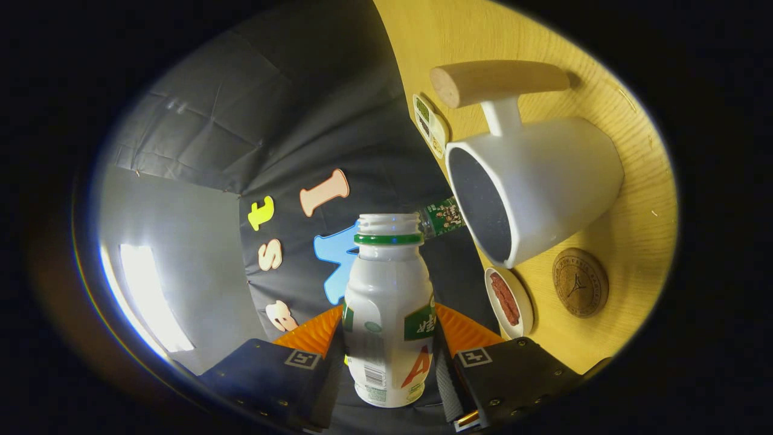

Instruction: Take the bottle from table, then pour the juice into the cup, finally place the bottle on the coaster

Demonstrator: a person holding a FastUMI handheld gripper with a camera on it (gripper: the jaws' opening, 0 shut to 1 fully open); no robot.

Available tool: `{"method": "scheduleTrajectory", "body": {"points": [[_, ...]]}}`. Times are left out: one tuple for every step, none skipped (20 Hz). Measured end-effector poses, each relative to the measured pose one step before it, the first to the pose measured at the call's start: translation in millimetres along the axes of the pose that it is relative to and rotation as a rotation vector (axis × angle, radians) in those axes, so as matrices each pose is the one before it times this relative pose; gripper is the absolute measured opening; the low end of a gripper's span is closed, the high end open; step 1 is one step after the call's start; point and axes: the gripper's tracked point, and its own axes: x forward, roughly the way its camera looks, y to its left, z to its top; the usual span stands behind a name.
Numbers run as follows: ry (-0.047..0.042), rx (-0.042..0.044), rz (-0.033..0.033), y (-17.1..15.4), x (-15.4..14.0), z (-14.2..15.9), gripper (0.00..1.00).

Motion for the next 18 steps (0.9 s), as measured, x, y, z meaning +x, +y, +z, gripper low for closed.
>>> {"method": "scheduleTrajectory", "body": {"points": [[0.00324, -0.01599, -0.00634, -2.35, -0.10, 0.68, 0.67], [0.00089, -0.01251, -0.00508, -0.48, 1.58, -1.58, 0.67], [0.00370, -0.01288, -0.00401, -1.77, 0.72, -0.52, 0.67], [0.00290, -0.01724, -0.00494, -0.75, 0.46, -0.72, 0.67], [0.00297, -0.02206, -0.00742, -2.06, -1.32, 0.46, 0.67], [0.00144, -0.02878, -0.01120, -2.32, 1.04, -0.50, 0.67], [-0.00184, -0.03117, -0.01142, -2.53, 0.17, 1.38, 0.67], [0.00088, -0.03403, -0.01065, -2.64, -0.25, 0.44, 0.67], [0.00160, -0.03618, -0.01364, -3.17, 0.50, 0.12, 0.67], [0.00410, -0.04345, -0.01484, -4.09, 1.83, 0.33, 0.67], [0.00457, -0.05099, -0.01741, -3.07, -0.78, -0.54, 0.67], [0.00195, -0.04804, -0.01414, -3.04, -0.49, -1.97, 0.67], [0.00161, -0.03390, -0.00314, -1.36, -1.42, 1.07, 0.67], [-0.00034, -0.01693, 0.00978, 3.78, -1.86, 1.03, 0.67], [0.00348, -0.00877, 0.00985, 2.29, -1.63, 1.38, 0.67], [0.00669, -0.01357, 0.00056, -1.04, 3.51, -1.93, 0.67], [0.00676, -0.02806, -0.00785, -3.11, 1.12, -1.84, 0.67], [0.00707, -0.03853, -0.01252, -2.46, 2.90, -3.49, 0.67]]}}
